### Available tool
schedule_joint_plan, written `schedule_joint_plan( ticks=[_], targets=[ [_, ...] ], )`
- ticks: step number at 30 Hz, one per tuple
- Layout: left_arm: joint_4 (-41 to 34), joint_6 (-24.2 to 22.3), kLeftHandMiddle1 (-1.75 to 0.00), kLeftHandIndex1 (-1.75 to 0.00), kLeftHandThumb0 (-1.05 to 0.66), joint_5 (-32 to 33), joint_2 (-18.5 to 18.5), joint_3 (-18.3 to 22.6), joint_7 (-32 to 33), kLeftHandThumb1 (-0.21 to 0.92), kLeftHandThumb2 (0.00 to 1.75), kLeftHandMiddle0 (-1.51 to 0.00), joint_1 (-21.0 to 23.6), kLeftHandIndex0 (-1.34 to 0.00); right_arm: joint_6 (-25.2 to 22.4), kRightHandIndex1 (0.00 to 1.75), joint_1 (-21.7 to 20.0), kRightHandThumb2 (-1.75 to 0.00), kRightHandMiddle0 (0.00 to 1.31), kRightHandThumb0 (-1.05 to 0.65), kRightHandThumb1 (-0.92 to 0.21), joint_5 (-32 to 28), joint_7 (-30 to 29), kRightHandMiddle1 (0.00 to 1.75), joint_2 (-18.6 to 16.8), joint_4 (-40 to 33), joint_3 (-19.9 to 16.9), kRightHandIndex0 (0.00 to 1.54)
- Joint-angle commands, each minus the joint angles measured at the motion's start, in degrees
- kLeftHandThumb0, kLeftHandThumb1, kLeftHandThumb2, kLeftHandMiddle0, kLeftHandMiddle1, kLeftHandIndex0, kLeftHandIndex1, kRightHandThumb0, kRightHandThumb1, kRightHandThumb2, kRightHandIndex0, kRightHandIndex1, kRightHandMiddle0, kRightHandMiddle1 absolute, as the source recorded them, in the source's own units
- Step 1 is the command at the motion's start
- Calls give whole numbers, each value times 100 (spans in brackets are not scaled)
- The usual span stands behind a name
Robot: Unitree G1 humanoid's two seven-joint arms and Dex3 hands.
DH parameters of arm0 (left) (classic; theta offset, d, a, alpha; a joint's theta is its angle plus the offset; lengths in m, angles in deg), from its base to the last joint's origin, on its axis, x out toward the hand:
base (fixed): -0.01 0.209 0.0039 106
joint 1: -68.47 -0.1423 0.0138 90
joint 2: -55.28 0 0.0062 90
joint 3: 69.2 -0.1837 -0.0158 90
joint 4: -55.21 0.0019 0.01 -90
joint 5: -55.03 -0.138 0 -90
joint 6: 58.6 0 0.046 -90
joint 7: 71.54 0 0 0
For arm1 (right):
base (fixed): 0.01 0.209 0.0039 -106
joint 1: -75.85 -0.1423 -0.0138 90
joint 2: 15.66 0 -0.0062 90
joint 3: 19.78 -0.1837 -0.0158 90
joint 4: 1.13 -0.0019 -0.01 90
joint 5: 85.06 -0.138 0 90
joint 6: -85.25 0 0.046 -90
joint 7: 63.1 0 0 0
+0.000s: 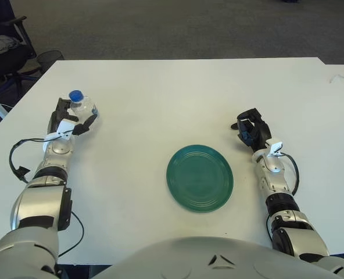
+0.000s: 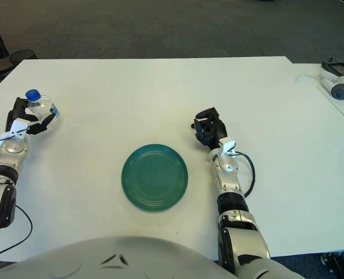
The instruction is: Put the bottle into the plate.
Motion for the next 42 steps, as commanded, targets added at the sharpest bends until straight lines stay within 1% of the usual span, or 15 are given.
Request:
schedule_joint_plan(
  ticks=[1, 3, 7, 11, 17, 26, 35, 42],
  targets=[
    [-130, 164, -174, -174, -17, 166, 449, 97, 251, 23, 128, -111, 170, -91, -583, 151, 520, -56, 19, -1, -86, -16, 10, 175, -17, 386, -25, 30],
    [-187, 199, -174, -175, -12, 227, 524, 126, 262, 22, 133, -117, 178, -96, -589, 151, 520, -56, 19, -1, -86, -27, 19, 175, -18, 385, -34, 30],
    [-352, 212, -175, -175, -6, 590, 606, 338, -204, 23, 138, -124, 156, -102, -570, 151, 532, -56, 19, -1, -86, -33, 9, 175, -36, 382, -41, 30],
    [-418, 81, -175, -175, -3, 839, 654, 453, -682, 24, 141, -128, 158, -106, -557, 150, 541, -55, 19, -1, -86, -31, -6, 175, -43, 389, -42, 30],
    [-439, 18, -175, -175, 0, 1011, 702, 547, -1043, 23, 144, -131, 181, -109, -569, 151, 537, -56, 19, -1, -86, -32, -46, 175, -56, 388, -43, 30],
    [-474, -1, -175, -175, 1, 1111, 747, 613, -1233, 21, 147, -133, 194, -111, -612, 151, 537, -56, 19, -1, -85, -54, -42, 175, -75, 387, -49, 30],
    [-497, -1, -175, -175, 1, 1141, 779, 669, -1256, 21, 147, -133, 210, -112, -475, 150, 529, -56, 19, -1, -85, -1, -87, 175, -79, 474, -35, 31],
    [-506, -29, -175, -175, 2, 1182, 788, 708, -1259, 20, 148, -133, 226, -112, -477, 149, 513, -56, 20, -1, -85, -38, -79, 175, -97, 497, -52, 32]
  ],
)
